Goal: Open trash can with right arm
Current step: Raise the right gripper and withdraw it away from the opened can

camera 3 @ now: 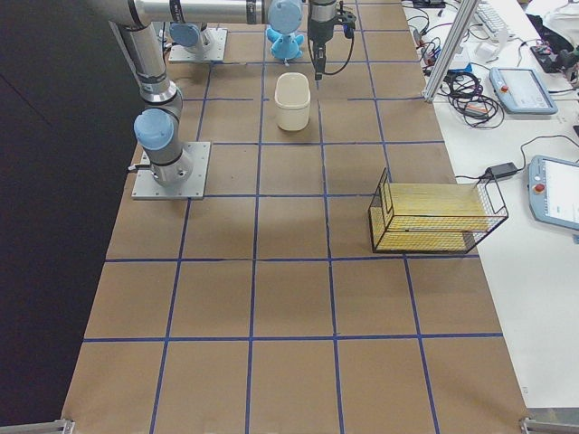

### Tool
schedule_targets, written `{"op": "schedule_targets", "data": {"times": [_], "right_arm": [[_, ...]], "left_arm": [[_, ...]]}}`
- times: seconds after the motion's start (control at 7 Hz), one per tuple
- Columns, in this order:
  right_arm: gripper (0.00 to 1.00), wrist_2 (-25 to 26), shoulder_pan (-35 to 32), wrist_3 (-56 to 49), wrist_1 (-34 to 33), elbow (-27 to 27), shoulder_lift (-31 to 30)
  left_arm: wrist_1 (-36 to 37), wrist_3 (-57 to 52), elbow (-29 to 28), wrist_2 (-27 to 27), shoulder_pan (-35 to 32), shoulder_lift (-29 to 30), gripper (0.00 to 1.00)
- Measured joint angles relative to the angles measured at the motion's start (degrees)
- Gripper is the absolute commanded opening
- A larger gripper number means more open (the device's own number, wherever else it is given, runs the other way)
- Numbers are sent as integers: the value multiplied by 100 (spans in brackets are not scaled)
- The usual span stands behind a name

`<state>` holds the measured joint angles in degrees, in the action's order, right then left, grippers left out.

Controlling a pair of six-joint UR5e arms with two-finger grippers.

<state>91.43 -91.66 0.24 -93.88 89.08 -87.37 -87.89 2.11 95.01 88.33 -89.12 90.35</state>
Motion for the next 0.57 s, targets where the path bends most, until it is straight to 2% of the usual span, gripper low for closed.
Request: {"op": "schedule_targets", "data": {"times": [0.57], "right_arm": [[100,2,151,-321,152,-90,-144]], "left_arm": [[0,0,0,-6,0,0,100]]}}
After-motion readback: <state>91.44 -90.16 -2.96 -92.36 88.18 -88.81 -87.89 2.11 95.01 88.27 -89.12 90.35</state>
